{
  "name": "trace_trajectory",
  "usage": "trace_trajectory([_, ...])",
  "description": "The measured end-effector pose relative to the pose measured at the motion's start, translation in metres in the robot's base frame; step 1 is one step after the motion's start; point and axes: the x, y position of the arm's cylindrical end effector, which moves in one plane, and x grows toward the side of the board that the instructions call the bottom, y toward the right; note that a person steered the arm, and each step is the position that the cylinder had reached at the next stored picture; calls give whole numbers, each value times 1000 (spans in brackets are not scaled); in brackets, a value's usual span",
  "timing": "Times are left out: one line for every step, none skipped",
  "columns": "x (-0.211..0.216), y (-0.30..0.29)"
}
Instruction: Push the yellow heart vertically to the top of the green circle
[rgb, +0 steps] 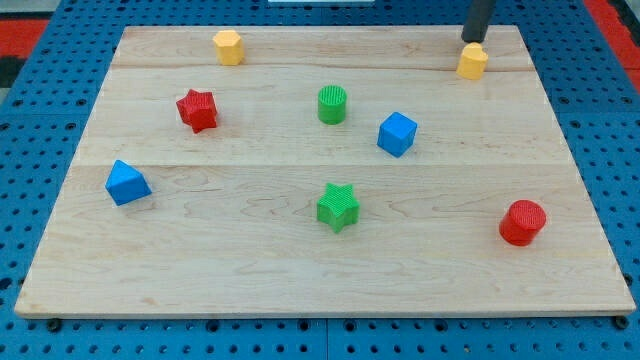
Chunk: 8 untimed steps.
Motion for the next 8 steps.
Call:
trace_trajectory([10,1])
trace_trajectory([22,3])
trace_trajectory([34,13])
trace_trajectory([43,40])
trace_trajectory([56,39])
trace_trajectory([60,30])
trace_trajectory([59,21])
trace_trajectory([58,8])
